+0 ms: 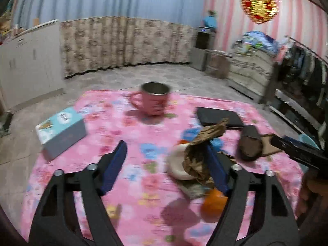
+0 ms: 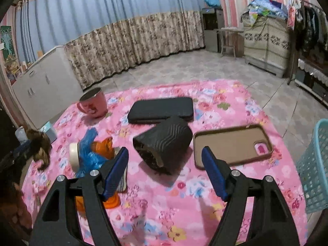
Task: Collect trash
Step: 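Grasp the brown crumpled scrap beside the white lid with the left tool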
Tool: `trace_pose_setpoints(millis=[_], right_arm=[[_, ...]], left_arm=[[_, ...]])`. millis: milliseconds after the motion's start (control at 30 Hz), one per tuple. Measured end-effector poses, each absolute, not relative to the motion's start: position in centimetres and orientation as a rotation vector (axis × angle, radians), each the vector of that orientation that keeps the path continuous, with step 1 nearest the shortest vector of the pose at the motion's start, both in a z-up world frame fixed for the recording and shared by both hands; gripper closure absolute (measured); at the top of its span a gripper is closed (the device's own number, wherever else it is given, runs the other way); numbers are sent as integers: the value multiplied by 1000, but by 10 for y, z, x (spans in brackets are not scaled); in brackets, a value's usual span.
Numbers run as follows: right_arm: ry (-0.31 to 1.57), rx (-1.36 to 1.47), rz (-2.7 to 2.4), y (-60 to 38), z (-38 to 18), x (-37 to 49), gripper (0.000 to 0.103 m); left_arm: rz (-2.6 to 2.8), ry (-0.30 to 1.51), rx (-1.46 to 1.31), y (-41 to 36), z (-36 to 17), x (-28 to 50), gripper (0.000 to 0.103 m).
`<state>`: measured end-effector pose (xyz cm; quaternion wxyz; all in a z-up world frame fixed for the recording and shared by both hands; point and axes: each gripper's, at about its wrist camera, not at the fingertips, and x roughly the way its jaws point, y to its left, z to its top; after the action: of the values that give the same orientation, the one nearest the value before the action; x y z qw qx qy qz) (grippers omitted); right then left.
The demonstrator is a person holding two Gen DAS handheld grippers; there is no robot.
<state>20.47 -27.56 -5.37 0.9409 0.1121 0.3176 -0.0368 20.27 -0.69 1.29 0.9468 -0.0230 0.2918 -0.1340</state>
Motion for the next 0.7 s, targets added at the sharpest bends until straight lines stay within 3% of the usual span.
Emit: trace_pose_setpoints(millis=[33,67,100,167,300,567,633,667,700], right_arm=[[635,234,-77,-277,-51,200,30],[626,234,-83,-281,-48,197,30],[614,235,-98,-287,-45,192,30],[601,266,-107,-301,-42,184,30],[630,270,-25,-305,-48,193,30],[663,209,51,-277,-54,226,30],[663,196,61,-271,-55,229,30],[666,197,63,-270,-55,230,30],[668,197,62,-271,-56,232,30]], left_arm=[[-295,568,-44,-14,18,198,41],[-313,552,-51,-19,20,193,51],[-344,533,-66,-24,26,191,70],[-373,504,-61,-37,34,188,86],[-348,496,-28,-47,34,191,87],[-370,657,-70,-28,-12,213,85],[-367,658,-84,-28,-14,217,68],[-355,669,-104,-28,-18,221,46],[-342,670,-104,-28,-20,222,39]])
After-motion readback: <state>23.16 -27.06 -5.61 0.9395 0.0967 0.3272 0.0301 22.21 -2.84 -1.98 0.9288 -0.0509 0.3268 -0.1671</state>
